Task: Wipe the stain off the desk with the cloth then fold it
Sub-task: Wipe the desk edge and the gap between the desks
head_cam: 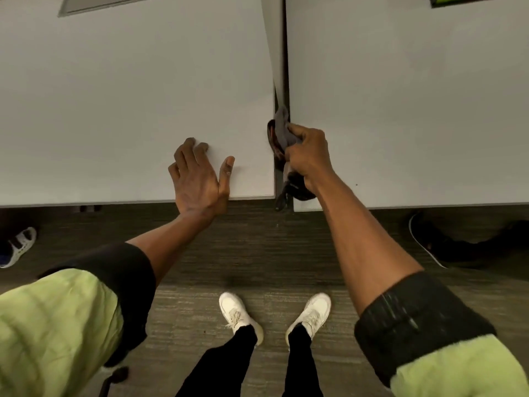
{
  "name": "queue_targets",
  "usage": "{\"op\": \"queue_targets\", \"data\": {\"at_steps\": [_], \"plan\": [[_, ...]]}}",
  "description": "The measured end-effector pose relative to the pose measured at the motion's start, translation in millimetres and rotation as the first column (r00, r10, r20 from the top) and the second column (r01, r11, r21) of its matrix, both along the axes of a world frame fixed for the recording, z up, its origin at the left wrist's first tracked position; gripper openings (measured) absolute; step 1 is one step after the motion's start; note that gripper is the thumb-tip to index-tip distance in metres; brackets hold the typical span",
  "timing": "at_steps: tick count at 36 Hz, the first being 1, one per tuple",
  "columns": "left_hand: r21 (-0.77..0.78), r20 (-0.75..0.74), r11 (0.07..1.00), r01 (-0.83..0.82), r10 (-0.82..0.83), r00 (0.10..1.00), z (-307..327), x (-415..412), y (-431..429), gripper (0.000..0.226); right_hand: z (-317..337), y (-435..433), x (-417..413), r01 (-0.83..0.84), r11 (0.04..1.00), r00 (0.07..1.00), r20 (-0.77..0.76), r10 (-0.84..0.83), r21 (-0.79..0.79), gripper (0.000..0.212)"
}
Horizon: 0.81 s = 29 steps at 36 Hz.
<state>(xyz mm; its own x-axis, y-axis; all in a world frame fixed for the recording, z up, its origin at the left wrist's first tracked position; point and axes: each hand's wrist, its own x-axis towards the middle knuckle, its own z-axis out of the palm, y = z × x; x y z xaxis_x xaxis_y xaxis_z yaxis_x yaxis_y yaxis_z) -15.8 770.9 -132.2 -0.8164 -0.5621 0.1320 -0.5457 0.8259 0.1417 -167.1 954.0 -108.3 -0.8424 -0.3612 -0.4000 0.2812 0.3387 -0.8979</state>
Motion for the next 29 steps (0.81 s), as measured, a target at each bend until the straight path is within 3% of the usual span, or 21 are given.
{"op": "queue_targets", "data": {"at_steps": [9, 17, 23, 29], "plan": [[0.002, 0.001, 1.0, -0.004, 0.004, 1.0, -8.7, 0.2, -5.8, 0.069, -2.7, 27.7, 76.5, 0.027, 0.998, 1.0, 0.005, -0.027, -0.051, 0.067], [0.023, 0.037, 1.0, -0.009, 0.009, 0.999, -1.7, 0.3, -3.0, 0.065, -14.8, 84.0, 156.6, 0.06, 0.989, 0.99, 0.138, -0.041, -0.137, 0.067], [0.054, 0.071, 0.999, 0.002, -0.006, 0.997, 9.7, 0.2, -3.7, 0.065, -9.0, 81.9, 136.1, 0.295, 0.932, 0.947, 0.193, -0.257, -0.209, 0.061], [0.122, 0.08, 0.991, 0.045, -0.055, 0.995, 24.5, 4.6, -18.8, 0.074, -0.5, 56.1, 72.1, 0.174, 0.961, 0.985, 0.057, -0.166, -0.214, 0.064]]}}
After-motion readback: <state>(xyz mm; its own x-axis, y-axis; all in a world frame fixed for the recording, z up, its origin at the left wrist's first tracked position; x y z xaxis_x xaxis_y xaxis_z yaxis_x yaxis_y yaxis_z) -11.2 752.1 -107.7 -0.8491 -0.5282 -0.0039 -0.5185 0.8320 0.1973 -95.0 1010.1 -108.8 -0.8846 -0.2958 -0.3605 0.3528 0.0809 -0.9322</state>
